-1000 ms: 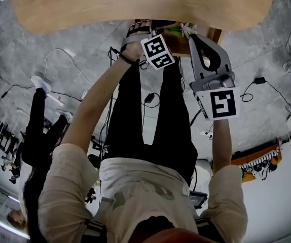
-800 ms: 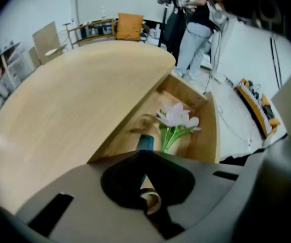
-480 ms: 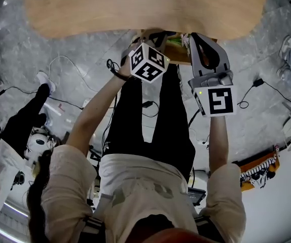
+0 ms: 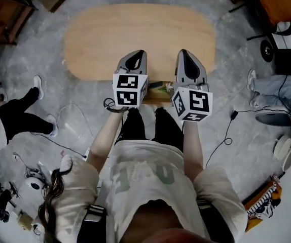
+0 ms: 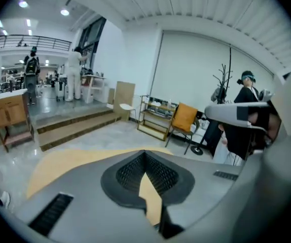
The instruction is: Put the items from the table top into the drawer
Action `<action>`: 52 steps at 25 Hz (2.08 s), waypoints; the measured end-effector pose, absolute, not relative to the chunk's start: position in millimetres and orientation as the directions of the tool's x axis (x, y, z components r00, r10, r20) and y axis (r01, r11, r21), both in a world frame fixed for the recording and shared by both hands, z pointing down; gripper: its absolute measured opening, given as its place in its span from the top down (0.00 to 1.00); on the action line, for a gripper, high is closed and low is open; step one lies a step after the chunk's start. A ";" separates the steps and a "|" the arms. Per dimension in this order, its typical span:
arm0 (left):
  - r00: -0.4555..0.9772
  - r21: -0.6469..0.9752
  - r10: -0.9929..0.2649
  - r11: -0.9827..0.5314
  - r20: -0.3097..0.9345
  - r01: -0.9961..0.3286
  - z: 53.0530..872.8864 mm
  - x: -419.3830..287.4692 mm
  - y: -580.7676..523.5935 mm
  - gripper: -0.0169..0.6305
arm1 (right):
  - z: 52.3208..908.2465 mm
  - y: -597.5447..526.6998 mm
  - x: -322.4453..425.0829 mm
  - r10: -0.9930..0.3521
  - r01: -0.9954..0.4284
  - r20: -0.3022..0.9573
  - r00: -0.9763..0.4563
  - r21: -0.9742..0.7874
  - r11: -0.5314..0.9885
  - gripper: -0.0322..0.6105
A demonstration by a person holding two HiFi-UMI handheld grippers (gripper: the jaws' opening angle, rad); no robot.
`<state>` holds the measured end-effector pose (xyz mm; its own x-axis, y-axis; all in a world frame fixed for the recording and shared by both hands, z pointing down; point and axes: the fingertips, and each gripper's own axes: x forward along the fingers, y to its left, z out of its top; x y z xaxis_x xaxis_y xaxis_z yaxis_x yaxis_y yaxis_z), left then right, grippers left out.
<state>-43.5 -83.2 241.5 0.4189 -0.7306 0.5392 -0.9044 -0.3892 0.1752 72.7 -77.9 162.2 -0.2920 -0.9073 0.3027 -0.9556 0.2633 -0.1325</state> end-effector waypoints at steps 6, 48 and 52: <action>0.349 0.090 -0.876 -0.338 0.333 -0.937 89.0 -74.1 -79.1 0.96 | 42.0 -62.9 46.9 -0.926 -0.944 0.184 -0.329 -0.083 0.319 0.95; 0.306 0.063 -0.950 -0.303 0.058 -0.951 -47.9 -120.8 -44.6 0.96 | -15.9 -34.0 -28.0 -0.879 -0.877 0.052 -0.475 -0.111 0.467 0.95; 0.312 0.053 -0.948 -0.309 0.062 -0.950 -46.0 -121.3 -41.6 0.96 | -12.3 -33.0 -26.2 -0.884 -0.882 0.053 -0.464 -0.113 0.457 0.95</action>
<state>-121.3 -41.6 -46.0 0.3120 -0.9481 0.0619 -0.9496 -0.3090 0.0532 -26.2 -33.0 -12.3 -0.4644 -0.8840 0.0532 -0.8824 0.4568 -0.1126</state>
